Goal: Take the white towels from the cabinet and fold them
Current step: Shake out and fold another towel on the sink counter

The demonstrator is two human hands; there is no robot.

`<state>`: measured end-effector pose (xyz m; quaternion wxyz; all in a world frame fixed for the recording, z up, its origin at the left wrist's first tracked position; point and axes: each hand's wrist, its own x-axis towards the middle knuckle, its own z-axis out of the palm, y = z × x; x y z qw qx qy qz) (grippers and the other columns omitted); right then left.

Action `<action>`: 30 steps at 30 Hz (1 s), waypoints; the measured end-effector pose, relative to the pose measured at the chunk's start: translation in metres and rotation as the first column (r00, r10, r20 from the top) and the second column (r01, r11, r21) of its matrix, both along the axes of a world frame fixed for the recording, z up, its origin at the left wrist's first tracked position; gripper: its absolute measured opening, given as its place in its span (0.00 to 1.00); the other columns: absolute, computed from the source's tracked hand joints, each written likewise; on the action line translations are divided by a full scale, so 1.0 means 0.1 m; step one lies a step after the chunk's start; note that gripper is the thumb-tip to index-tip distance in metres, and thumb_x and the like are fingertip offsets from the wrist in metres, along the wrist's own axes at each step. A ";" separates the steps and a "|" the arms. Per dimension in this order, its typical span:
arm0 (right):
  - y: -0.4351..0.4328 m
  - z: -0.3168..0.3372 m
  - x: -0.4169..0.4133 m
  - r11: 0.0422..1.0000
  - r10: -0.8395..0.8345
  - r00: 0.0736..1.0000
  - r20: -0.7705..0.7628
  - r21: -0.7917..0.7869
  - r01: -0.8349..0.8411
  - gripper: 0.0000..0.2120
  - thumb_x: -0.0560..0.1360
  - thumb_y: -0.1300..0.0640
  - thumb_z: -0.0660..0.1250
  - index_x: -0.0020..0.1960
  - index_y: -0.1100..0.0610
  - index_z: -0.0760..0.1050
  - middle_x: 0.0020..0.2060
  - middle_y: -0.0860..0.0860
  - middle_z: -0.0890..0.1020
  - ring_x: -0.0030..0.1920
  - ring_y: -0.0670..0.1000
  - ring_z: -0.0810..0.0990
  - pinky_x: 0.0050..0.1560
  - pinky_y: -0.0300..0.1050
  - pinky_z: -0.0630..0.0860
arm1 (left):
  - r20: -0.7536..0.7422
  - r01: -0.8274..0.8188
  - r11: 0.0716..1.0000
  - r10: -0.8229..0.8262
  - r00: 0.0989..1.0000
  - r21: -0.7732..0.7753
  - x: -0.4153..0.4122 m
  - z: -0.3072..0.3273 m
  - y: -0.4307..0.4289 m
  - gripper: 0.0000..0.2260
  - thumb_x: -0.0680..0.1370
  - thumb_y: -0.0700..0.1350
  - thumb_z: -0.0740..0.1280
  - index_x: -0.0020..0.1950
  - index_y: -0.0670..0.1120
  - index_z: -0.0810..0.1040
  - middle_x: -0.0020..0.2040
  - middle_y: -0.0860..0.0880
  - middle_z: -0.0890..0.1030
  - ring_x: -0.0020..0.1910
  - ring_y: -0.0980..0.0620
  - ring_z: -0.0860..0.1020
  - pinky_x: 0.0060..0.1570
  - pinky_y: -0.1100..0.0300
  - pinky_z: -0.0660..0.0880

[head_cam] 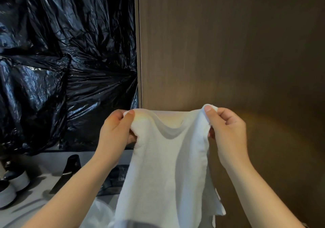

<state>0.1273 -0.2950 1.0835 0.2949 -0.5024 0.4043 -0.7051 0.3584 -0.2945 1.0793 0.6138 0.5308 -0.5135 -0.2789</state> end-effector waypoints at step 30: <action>0.18 -0.31 0.40 0.855 0.518 0.748 -0.415 0.244 -0.457 0.04 0.73 0.57 0.73 0.47 0.51 0.79 0.29 0.53 0.77 0.28 0.49 0.76 0.32 0.40 0.74 | -0.143 0.394 0.919 -0.392 0.909 -0.015 -0.11 -0.37 0.48 0.07 0.79 0.40 0.65 0.50 0.37 0.79 0.40 0.42 0.85 0.39 0.49 0.84 0.39 0.63 0.80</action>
